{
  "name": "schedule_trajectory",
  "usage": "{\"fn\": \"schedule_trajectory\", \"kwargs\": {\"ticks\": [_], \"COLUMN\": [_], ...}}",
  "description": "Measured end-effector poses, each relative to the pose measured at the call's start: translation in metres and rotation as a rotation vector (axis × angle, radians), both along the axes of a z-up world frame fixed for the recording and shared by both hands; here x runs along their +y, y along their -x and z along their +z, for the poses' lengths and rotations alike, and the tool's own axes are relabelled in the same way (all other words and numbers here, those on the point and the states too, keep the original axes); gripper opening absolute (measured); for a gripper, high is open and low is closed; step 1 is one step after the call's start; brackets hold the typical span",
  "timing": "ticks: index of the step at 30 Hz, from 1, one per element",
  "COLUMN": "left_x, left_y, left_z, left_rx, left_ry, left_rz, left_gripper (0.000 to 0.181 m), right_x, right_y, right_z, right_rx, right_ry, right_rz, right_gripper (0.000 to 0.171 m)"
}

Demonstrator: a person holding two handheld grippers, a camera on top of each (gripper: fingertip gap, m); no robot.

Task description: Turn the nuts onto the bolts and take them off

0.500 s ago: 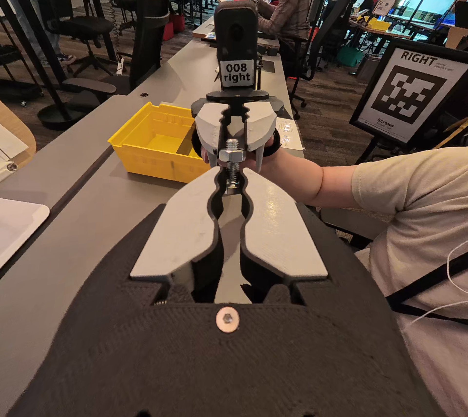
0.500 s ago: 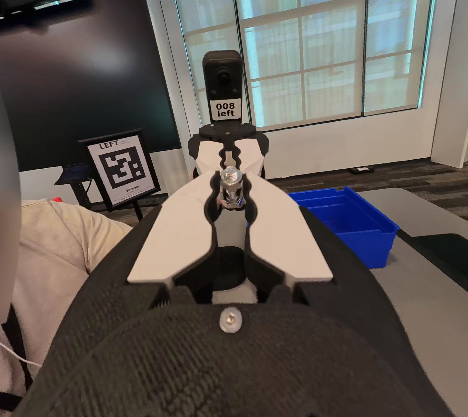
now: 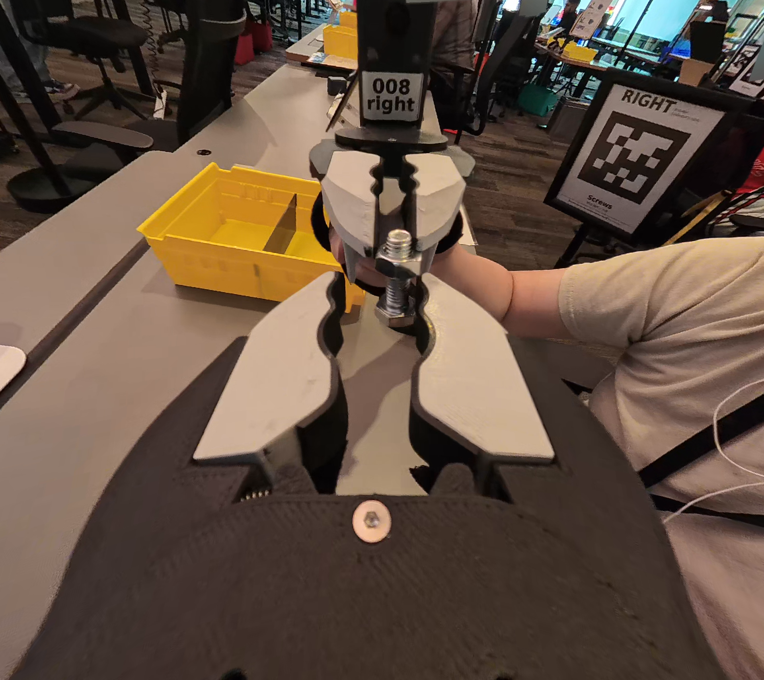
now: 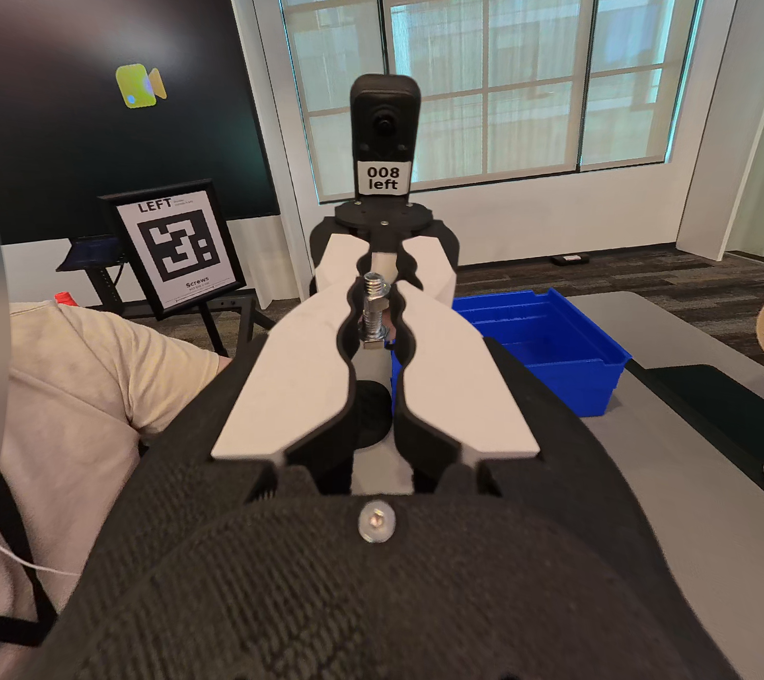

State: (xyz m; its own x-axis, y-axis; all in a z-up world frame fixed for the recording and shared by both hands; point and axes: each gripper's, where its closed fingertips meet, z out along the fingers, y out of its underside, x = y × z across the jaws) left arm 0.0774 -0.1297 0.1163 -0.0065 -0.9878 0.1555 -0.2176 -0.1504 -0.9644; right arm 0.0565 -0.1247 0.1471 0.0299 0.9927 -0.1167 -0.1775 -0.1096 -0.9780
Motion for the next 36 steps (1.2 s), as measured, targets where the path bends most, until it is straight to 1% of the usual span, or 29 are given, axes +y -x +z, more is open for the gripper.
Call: {"fn": "schedule_trajectory", "kwargs": {"ticks": [1,3,6,10,11,12,13,16,20,21,22,24,25,27,30,32,33,34,36], "left_x": [-0.001,-0.006,-0.006,0.001,0.003,0.006,0.007,0.003,-0.004,-0.007,-0.010,-0.005,-0.003,-0.007,-0.017,-0.016,-0.015,-0.016,-0.015], "left_y": [-0.001,-0.003,-0.003,-0.002,-0.001,0.000,0.001,0.002,0.003,0.004,0.005,0.006,0.005,0.001,-0.004,-0.004,-0.003,-0.001,0.001], "left_z": [-0.002,-0.001,-0.001,0.001,0.000,0.000,0.001,0.006,0.010,0.012,0.014,0.013,0.010,0.008,0.008,0.008,0.010,0.011,0.012], "left_rx": [0.004,-0.008,-0.019,-0.027,-0.017,-0.011,-0.015,-0.037,-0.042,-0.054,-0.062,-0.048,-0.034,-0.029,-0.039,-0.040,-0.048,-0.055,-0.055], "left_ry": [0.018,0.069,0.106,0.058,0.044,0.026,0.012,0.000,-0.019,-0.001,0.014,-0.009,-0.021,-0.009,0.010,0.008,0.010,0.018,0.018], "left_rz": [-0.011,-0.061,-0.087,-0.037,-0.018,0.003,0.016,0.001,-0.021,-0.043,-0.057,-0.018,-0.007,-0.036,-0.097,-0.086,-0.083,-0.092,-0.081], "left_gripper": [0.030,0.012,0.010,0.010,0.010,0.010,0.010,0.010,0.010,0.010,0.010,0.010,0.010,0.010,0.010,0.010,0.009,0.010,0.009], "right_x": [0.001,0.004,0.004,0.007,0.007,0.006,0.006,0.011,0.011,0.017,0.021,0.011,0.002,-0.008,-0.004,-0.001,0.003,0.010,0.012], "right_y": [0.000,0.000,-0.001,-0.001,0.000,0.000,0.001,0.001,-0.003,-0.008,-0.012,-0.013,-0.009,0.002,0.006,-0.002,-0.007,-0.012,-0.015], "right_z": [-0.001,-0.002,-0.002,0.001,0.001,0.002,0.002,-0.002,-0.002,-0.002,-0.001,0.006,0.008,0.006,0.003,0.001,0.001,0.001,0.003], "right_rx": [-0.005,-0.014,-0.011,0.034,0.033,0.032,0.030,0.019,0.036,0.045,0.061,0.099,0.094,0.037,0.009,0.030,0.047,0.064,0.082], "right_ry": [-0.004,-0.015,-0.018,-0.050,-0.049,-0.040,-0.029,-0.012,0.019,0.040,0.053,0.054,0.043,-0.016,-0.075,-0.032,0.013,0.054,0.072], "right_rz": [-0.006,-0.024,-0.021,-0.066,-0.061,-0.054,-0.052,-0.077,-0.013,-0.029,-0.044,0.020,0.052,0.034,-0.051,0.017,0.036,0.032,0.041], "right_gripper": [0.013,0.013,0.013,0.013,0.019,0.031,0.039,0.036,0.032,0.019,0.015,0.018,0.026,0.034,0.034,0.038,0.038,0.031,0.032]}}
